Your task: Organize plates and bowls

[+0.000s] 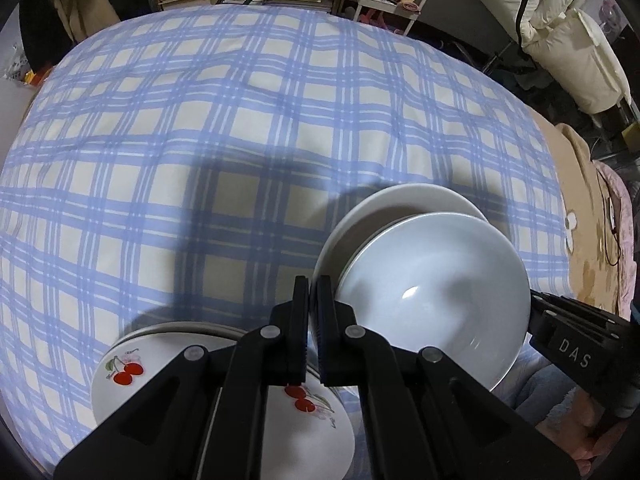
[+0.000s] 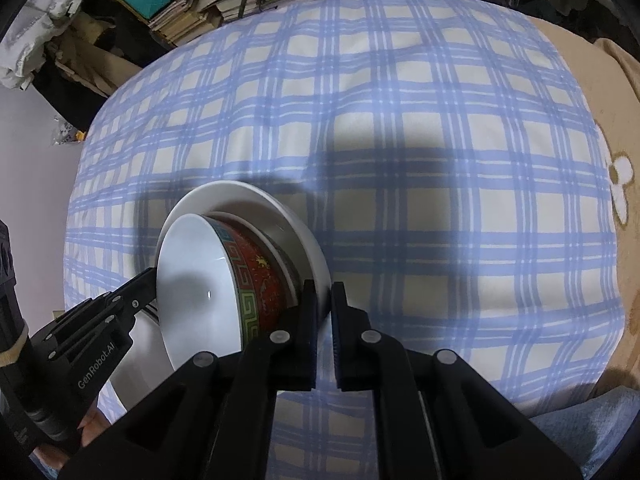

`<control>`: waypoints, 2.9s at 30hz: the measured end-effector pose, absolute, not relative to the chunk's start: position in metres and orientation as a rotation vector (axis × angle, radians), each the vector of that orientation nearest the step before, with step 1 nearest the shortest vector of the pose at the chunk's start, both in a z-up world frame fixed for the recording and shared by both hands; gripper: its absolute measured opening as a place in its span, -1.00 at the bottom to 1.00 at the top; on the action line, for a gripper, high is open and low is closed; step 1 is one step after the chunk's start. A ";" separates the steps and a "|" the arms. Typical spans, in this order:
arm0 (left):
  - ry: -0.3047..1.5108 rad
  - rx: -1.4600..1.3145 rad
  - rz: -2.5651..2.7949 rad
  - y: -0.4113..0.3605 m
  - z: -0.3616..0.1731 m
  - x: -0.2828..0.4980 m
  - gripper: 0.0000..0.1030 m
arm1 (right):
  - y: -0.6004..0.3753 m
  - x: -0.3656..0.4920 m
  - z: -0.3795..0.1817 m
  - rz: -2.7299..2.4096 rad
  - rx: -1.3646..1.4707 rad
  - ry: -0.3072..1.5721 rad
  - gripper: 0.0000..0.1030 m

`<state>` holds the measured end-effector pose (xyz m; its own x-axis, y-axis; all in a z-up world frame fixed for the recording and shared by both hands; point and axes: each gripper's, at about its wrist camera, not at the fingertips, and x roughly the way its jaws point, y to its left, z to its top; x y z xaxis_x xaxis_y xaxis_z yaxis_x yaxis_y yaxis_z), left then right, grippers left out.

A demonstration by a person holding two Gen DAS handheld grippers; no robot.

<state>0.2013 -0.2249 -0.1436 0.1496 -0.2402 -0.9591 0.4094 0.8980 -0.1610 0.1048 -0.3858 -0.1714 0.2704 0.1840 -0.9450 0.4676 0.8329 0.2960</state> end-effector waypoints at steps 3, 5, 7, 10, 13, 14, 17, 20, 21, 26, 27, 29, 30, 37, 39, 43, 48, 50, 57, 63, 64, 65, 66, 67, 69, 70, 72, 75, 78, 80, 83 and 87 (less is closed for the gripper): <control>1.347 0.135 -0.474 -0.225 -0.138 0.203 -0.99 | -0.389 0.102 -0.169 -0.211 0.614 1.287 -0.80; 1.350 0.141 -0.473 -0.228 -0.137 0.204 -0.99 | -0.390 0.102 -0.164 -0.222 0.599 1.281 -0.80; 1.355 0.133 -0.479 -0.230 -0.134 0.205 -0.99 | -0.392 0.103 -0.158 -0.227 0.582 1.279 -0.80; 1.359 0.126 -0.488 -0.234 -0.128 0.205 -0.99 | -0.399 0.101 -0.150 -0.231 0.583 1.282 -0.79; 1.344 0.152 -0.484 -0.238 -0.115 0.201 -0.99 | -0.402 0.098 -0.142 -0.234 0.589 1.277 -0.79; 1.337 0.157 -0.482 -0.239 -0.112 0.200 -0.99 | -0.403 0.095 -0.138 -0.236 0.599 1.271 -0.79; 1.309 0.171 -0.475 -0.236 -0.097 0.196 -0.99 | -0.397 0.094 -0.126 -0.224 0.598 1.254 -0.79; 1.293 0.169 -0.469 -0.227 -0.086 0.190 -0.99 | -0.387 0.092 -0.115 -0.214 0.583 1.247 -0.79; 1.287 0.174 -0.462 -0.223 -0.083 0.187 -0.99 | -0.383 0.091 -0.112 -0.213 0.573 1.242 -0.79; 1.274 0.141 -0.435 -0.199 -0.073 0.176 -0.99 | -0.361 0.085 -0.099 -0.197 0.535 1.221 -0.79; 1.268 0.132 -0.429 -0.192 -0.070 0.173 -0.99 | -0.356 0.083 -0.098 -0.188 0.537 1.217 -0.79; 1.262 0.125 -0.419 -0.180 -0.066 0.169 -0.99 | -0.345 0.079 -0.095 -0.177 0.533 1.206 -0.80; 1.260 0.130 -0.409 -0.175 -0.065 0.166 -0.99 | -0.340 0.078 -0.093 -0.173 0.527 1.204 -0.80; 1.251 0.093 -0.353 -0.128 -0.067 0.148 -0.99 | -0.301 0.071 -0.100 -0.112 0.527 1.204 -0.80; 1.255 0.099 -0.325 -0.116 -0.072 0.144 -1.00 | -0.289 0.069 -0.107 -0.096 0.539 1.197 -0.80; 1.265 0.110 -0.288 -0.092 -0.078 0.138 -1.00 | -0.265 0.065 -0.121 -0.060 0.555 1.189 -0.80; 1.284 0.058 -0.274 -0.060 -0.088 0.139 -0.99 | -0.243 0.066 -0.134 -0.013 0.546 1.189 -0.80; 1.296 0.050 -0.261 -0.053 -0.095 0.138 -0.99 | -0.237 0.071 -0.140 -0.004 0.548 1.215 -0.80; 1.296 0.050 -0.259 -0.046 -0.108 0.136 -0.97 | -0.230 0.078 -0.160 0.019 0.552 1.250 -0.81; 1.265 0.080 -0.274 -0.050 -0.109 0.134 -0.95 | -0.237 0.087 -0.160 0.047 0.541 1.285 -0.80; 1.258 0.076 -0.279 -0.049 -0.109 0.133 -0.94 | -0.238 0.087 -0.160 0.056 0.547 1.290 -0.80; 1.252 0.071 -0.281 -0.048 -0.109 0.132 -0.90 | -0.239 0.088 -0.160 0.066 0.547 1.297 -0.80; 1.249 0.066 -0.279 -0.047 -0.108 0.131 -0.88 | -0.240 0.089 -0.160 0.072 0.545 1.301 -0.80; 1.242 0.068 -0.281 -0.047 -0.108 0.130 -0.87 | -0.240 0.089 -0.161 0.076 0.542 1.305 -0.80; 1.228 0.079 -0.278 -0.047 -0.108 0.128 -0.82 | -0.242 0.089 -0.161 0.085 0.538 1.313 -0.80; 1.220 0.086 -0.279 -0.048 -0.107 0.126 -0.82 | -0.243 0.089 -0.161 0.089 0.542 1.316 -0.80; 1.212 0.093 -0.284 -0.049 -0.107 0.125 -0.82 | -0.246 0.088 -0.163 0.104 0.554 1.322 -0.75; 1.251 0.033 -0.334 -0.042 -0.109 0.129 -0.82 | -0.252 0.084 -0.163 0.119 0.546 1.329 -0.71; 1.285 -0.022 -0.376 -0.038 -0.111 0.133 -0.80 | -0.258 0.081 -0.162 0.122 0.536 1.332 -0.68; 1.272 0.007 -0.370 -0.042 -0.110 0.130 -0.79 | -0.258 0.081 -0.163 0.123 0.542 1.330 -0.68; 1.263 0.027 -0.363 -0.044 -0.110 0.129 -0.78 | -0.258 0.079 -0.164 0.118 0.560 1.327 -0.68; 1.255 0.032 -0.350 -0.046 -0.110 0.127 -0.75 | -0.258 0.077 -0.162 0.127 0.528 1.321 -0.54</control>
